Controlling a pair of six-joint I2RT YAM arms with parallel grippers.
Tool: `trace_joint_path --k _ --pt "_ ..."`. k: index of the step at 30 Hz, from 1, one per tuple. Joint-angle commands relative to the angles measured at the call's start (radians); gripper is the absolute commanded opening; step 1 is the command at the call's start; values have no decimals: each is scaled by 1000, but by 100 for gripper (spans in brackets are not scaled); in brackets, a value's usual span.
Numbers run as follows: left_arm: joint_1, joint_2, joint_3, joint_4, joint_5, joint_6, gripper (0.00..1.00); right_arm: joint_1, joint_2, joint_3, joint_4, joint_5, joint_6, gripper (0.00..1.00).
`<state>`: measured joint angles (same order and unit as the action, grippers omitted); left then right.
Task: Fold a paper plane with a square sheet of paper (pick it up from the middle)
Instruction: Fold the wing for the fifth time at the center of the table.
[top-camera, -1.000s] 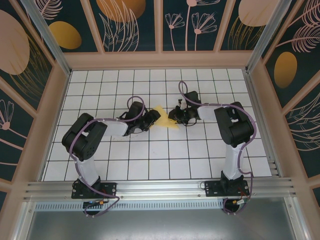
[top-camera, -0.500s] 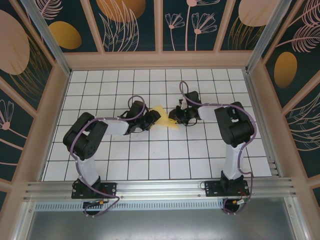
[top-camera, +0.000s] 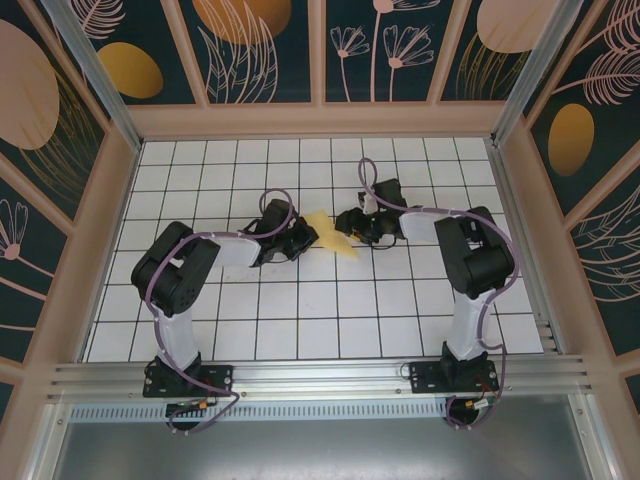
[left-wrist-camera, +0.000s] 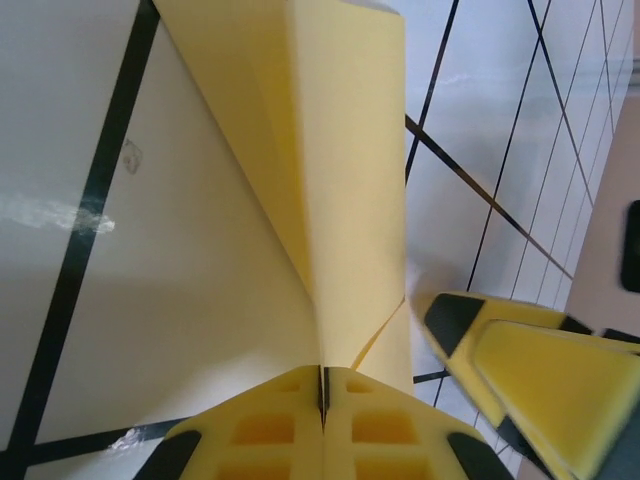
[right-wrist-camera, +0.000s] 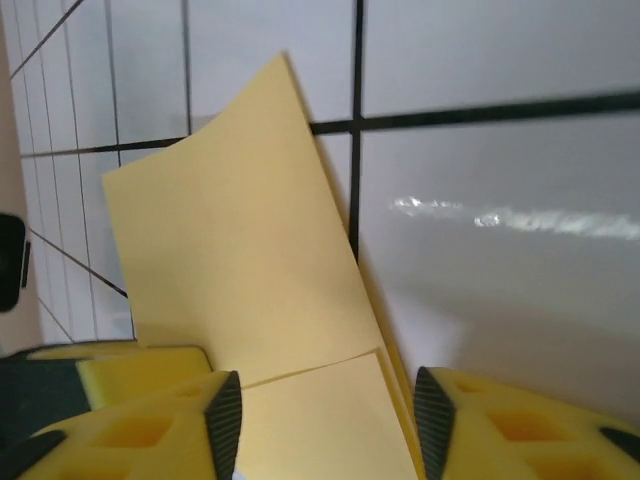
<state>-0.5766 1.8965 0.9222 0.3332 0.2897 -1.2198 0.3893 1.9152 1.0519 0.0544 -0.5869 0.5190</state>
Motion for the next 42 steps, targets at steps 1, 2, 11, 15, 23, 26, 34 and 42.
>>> trace_joint_path --k 1,2,11,15,23,26,34,42 --pt "-7 -4 35 -41 -26 38 1 -4 -96 -48 65 72 -138 57" --pt "-6 -8 42 -55 -30 46 1 0 -114 -67 79 86 -166 59" --pt "13 -60 45 -152 3 110 0 152 -302 -262 235 315 -440 57" --pt "27 -85 45 -160 30 119 0 225 -300 -319 345 390 -534 44" --pt "40 -110 45 -178 46 123 0 308 -265 -332 425 433 -702 45" --pt "41 -102 74 -183 48 121 0 321 -239 -333 461 438 -730 46" --pt "40 -98 92 -204 46 121 0 348 -180 -389 605 467 -777 46" --pt "42 -100 96 -222 48 120 0 350 -106 -390 720 542 -789 43"
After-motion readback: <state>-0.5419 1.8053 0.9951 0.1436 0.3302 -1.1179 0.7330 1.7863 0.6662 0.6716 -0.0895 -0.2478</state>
